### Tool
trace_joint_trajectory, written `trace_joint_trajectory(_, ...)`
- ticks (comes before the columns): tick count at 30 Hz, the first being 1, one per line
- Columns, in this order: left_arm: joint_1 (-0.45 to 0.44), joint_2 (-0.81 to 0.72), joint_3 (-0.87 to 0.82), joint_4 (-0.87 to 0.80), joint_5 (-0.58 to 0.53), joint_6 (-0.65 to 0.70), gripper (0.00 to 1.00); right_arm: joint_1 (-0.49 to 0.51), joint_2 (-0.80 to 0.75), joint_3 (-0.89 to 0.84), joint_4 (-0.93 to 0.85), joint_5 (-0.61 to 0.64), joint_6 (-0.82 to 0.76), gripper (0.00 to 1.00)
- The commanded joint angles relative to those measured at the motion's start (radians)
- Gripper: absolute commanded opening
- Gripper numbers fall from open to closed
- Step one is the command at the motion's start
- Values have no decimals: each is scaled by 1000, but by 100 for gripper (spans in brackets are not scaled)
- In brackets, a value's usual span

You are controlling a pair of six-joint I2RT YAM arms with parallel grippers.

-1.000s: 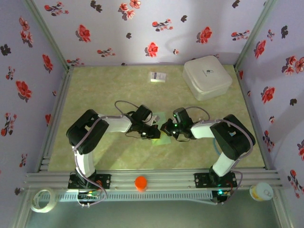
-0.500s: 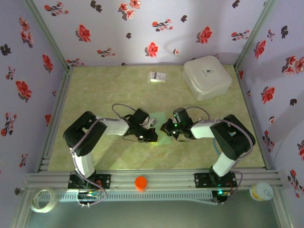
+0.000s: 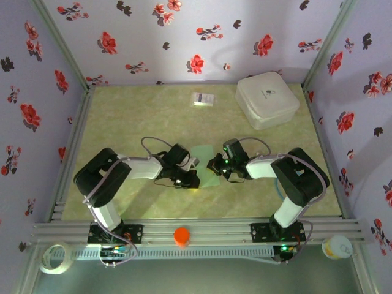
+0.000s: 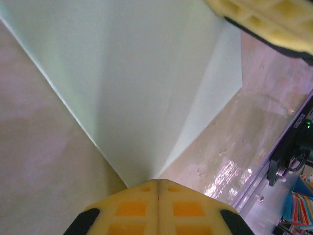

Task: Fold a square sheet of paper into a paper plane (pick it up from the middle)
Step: Fold the triangle a second time at the center of the table.

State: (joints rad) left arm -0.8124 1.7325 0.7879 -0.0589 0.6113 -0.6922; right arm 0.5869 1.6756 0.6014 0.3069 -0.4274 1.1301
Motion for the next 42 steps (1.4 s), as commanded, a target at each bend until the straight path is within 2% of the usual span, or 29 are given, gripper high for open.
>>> trace_joint_trajectory(1,-7,-58,22,-58,-5,35,6,-9,18,-10,-111,41,-12,0)
trace_joint_trajectory(7,16,-55,70,5,-38,6,7,-9,16,-11,-107,38,-13,0)
trace_joint_trajectory(16,39,105,168,-28,-70,22,7,-9,16,-11,-97,32,-10,0)
trace_joint_trajectory(21,38,146,115,-25,-90,15,4,-9,3,7,-85,17,-23,1)
trace_joint_trajectory(26,37,147,29,1,-107,7,1,-9,-58,68,-172,26,-80,3)
trace_joint_trajectory(29,36,144,1,27,-108,-3,1,0,-79,87,-167,-19,-102,3)
trace_joint_trajectory(36,37,145,23,28,-109,-4,1,55,1,72,-162,-19,-86,1)
trace_joint_trajectory(39,38,141,28,17,-112,3,1,35,24,43,-163,13,-84,0)
trace_joint_trajectory(42,39,142,24,20,-109,5,0,1,39,21,-115,-11,-81,0)
